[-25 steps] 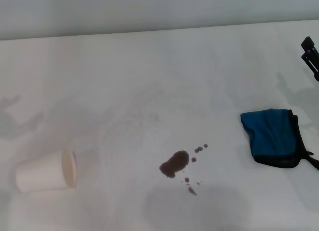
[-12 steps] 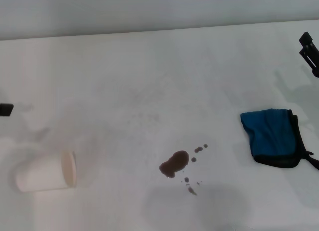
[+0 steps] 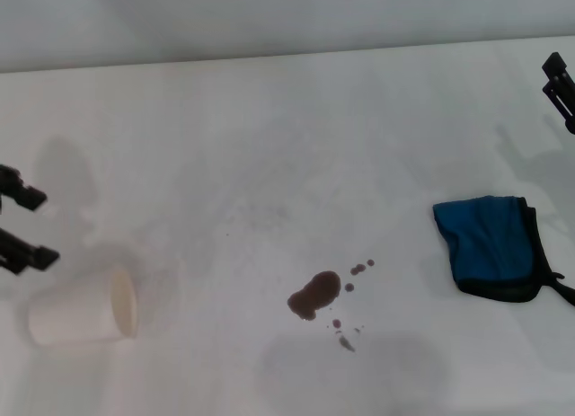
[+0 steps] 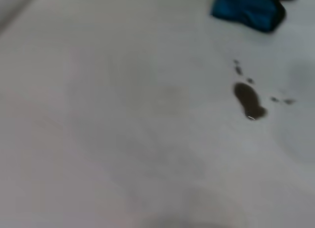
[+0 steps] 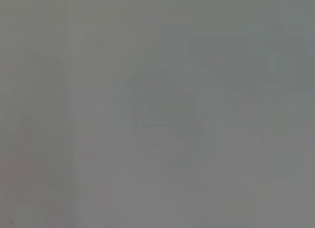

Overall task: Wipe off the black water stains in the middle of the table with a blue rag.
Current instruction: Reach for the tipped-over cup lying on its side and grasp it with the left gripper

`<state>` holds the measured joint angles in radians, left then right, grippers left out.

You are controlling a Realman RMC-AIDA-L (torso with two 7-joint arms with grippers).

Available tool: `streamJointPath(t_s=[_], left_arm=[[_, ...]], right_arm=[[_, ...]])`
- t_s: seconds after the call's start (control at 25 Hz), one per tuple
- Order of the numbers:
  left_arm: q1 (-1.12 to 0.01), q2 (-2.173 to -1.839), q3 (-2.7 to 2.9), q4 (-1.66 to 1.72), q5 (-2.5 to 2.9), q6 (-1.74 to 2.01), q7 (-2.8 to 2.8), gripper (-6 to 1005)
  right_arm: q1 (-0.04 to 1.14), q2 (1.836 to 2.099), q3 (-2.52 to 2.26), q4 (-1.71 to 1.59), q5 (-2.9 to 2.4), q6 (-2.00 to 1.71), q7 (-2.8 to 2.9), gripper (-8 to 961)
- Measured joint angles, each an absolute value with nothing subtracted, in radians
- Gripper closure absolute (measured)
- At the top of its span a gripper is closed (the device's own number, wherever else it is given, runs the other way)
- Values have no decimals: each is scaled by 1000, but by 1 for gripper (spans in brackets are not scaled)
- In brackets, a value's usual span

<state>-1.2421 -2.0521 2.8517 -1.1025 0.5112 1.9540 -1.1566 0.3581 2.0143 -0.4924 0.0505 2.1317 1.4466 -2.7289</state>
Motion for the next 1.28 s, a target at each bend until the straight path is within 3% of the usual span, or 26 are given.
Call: streamJointPath(t_s=[0.2,1.28], left_arm=[[-1256,-2074,2852,-1080,560,1951,-1157,123],[-1173,-2077,2850,-895,598,1798,-1162,122]], right_arm=[[360,2016,-492,51,2132,1447,-2729,114],[354,2016,-492,51,2132,1449,-2729,114]])
